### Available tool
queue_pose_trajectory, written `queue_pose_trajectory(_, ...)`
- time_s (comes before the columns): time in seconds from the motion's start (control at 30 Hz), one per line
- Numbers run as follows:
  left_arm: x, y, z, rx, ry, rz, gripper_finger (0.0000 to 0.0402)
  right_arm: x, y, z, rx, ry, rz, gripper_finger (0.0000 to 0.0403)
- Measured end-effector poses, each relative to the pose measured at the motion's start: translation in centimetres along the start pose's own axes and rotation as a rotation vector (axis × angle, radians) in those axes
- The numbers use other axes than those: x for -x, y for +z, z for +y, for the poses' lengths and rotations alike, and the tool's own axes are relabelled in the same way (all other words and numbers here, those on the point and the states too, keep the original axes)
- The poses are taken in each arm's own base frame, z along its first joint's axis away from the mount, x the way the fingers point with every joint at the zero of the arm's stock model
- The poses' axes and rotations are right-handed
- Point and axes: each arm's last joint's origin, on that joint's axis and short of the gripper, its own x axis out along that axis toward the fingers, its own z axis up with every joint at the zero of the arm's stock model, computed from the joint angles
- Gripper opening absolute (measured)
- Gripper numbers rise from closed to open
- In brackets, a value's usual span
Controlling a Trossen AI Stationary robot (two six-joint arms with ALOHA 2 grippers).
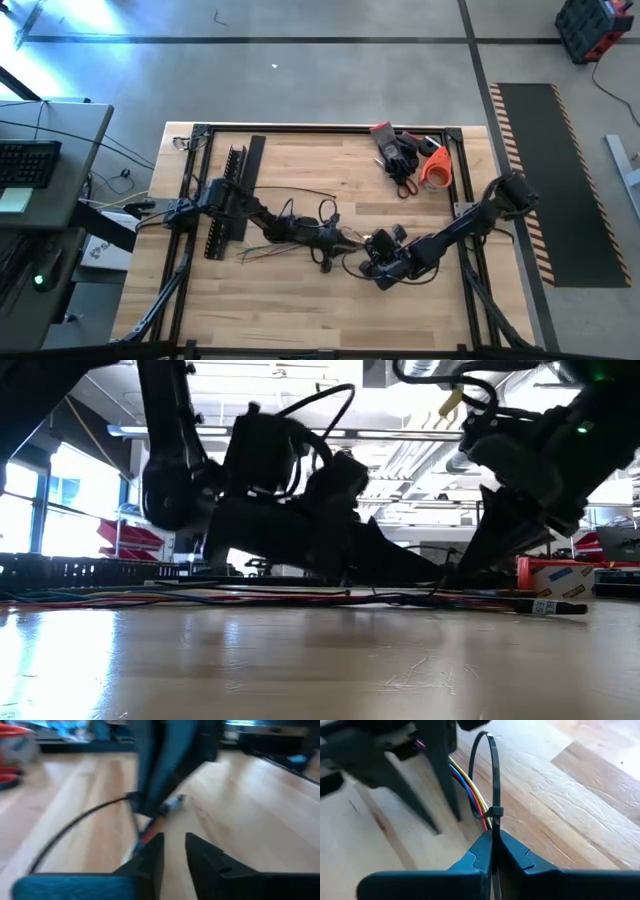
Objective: Ziptie cables
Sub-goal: Wrap the cables together using the left black zip tie
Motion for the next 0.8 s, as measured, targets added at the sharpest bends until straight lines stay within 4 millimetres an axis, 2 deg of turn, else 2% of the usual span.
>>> queue_pose_trajectory(0.17,0.6,2.5,-0.4,-0.064,-0.11,0.028,0.0108,-0.6,0.7,-0.3,0.082,-0.003,0.027,0.0001)
queue_pose_trajectory(0.3,1.0,4.4,-0.7,-0.174,-0.057,-0.006,0.0113,-0.6,0.8,-0.1,0.254,0.016,0.017,0.0001)
queue_pose_trajectory(0.4,1.4,5.3,-0.2,-0.257,-0.035,-0.002,0.0117,-0.6,0.9,0.1,0.332,0.038,0.004,0.0)
queue_pose_trajectory(0.63,1.0,5.2,1.2,-0.33,-0.063,0.091,0.0147,-0.5,1.2,0.8,0.359,0.093,-0.04,0.0)
queue_pose_trajectory(0.8,0.9,5.2,1.6,-0.364,-0.06,0.112,0.0152,-0.5,1.3,0.9,0.355,0.101,-0.044,0.0)
